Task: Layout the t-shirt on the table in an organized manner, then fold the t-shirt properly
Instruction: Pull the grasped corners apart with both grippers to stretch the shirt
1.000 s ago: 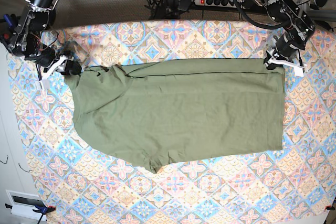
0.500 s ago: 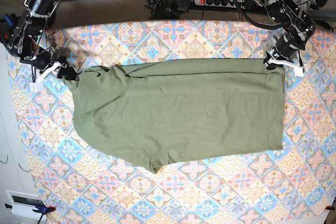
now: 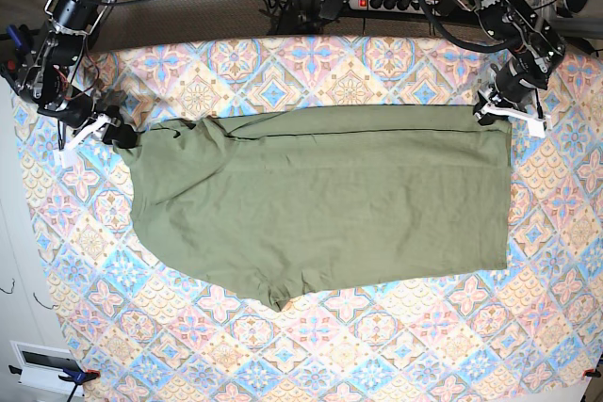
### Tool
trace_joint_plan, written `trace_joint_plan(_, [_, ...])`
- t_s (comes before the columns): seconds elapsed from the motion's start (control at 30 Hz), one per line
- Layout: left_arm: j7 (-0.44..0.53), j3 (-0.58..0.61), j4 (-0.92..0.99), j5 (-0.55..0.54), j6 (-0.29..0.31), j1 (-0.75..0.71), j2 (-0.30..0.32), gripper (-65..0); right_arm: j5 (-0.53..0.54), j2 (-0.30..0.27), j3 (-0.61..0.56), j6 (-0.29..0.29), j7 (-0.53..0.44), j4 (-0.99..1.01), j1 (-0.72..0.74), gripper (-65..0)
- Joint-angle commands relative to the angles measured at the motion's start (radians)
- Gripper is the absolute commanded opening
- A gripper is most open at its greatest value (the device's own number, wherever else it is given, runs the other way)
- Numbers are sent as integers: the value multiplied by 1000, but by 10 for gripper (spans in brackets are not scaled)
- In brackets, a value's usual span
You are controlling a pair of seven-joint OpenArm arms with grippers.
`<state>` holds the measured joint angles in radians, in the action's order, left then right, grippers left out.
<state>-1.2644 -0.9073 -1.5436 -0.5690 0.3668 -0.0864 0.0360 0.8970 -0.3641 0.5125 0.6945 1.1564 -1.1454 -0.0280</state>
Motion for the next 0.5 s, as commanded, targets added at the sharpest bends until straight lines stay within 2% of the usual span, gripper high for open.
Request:
trace_joint_plan(0.0, [12, -2, -18, -13, 2, 4, 14, -650, 15, -19, 5, 4, -10, -12, 10, -519])
trace_joint_plan(0.03, [12, -2, -18, -13, 2, 4, 14, -650, 15, -19, 5, 4, -10, -12, 10, -577])
trace_joint_plan(0.1, [12, -2, -18, -12, 2, 4, 14, -650, 17, -19, 5, 4, -10, -12, 10, -648])
trace_joint_plan(0.23, [12, -2, -18, -15, 2, -20, 15, -650, 21, -19, 47, 4, 4, -21, 3, -643])
trace_joint_plan(0.47, [13, 0, -18, -16, 2, -62, 58, -650, 21, -19, 100, 4, 72, -23, 1, -643])
